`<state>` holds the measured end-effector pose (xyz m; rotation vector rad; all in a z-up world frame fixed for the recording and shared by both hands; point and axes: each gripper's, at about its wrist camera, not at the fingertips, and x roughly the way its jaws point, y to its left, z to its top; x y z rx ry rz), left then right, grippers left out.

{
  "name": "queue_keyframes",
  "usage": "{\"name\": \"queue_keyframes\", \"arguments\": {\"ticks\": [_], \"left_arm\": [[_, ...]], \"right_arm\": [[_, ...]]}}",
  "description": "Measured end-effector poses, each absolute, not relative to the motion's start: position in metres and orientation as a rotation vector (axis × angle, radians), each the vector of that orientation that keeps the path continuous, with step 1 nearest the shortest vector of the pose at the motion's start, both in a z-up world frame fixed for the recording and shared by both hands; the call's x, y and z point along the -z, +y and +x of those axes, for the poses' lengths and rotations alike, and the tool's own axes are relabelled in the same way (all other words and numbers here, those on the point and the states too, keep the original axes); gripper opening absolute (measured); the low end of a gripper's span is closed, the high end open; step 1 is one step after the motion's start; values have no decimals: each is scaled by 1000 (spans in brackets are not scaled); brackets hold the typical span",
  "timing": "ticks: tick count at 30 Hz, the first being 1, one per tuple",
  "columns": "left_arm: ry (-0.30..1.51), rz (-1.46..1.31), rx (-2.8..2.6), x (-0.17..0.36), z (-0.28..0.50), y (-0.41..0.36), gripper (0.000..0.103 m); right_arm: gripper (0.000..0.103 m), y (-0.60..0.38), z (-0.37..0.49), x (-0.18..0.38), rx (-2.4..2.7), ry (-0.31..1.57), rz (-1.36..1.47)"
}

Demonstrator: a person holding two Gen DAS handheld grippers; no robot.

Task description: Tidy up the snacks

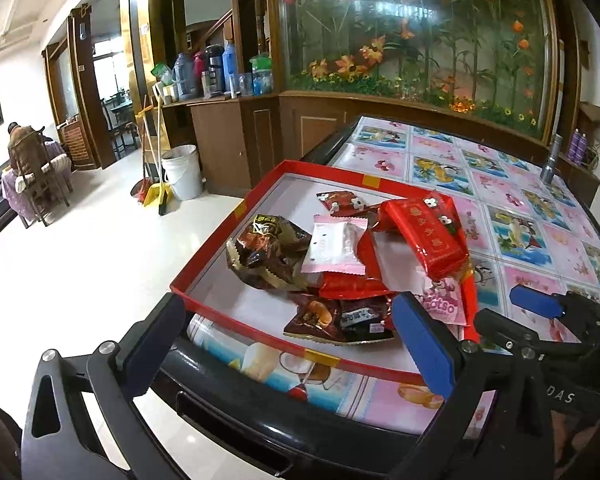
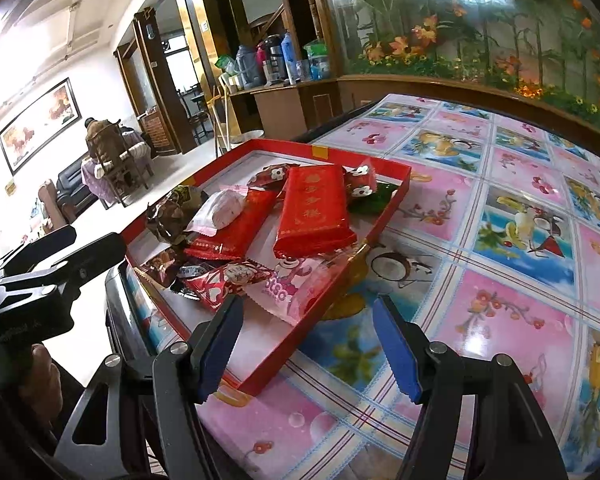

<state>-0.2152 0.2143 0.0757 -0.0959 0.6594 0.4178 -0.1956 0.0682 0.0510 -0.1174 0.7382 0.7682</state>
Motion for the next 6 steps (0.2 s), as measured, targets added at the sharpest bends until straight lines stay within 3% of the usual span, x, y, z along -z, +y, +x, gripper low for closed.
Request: {"name": "queue_keyframes", "arguments": {"ticks": [6], "left_arm": [[598,-44,-435,-82,-220,212,103]], "right_arm": [[69,71,-195,-52,-776,728,-110]]}}
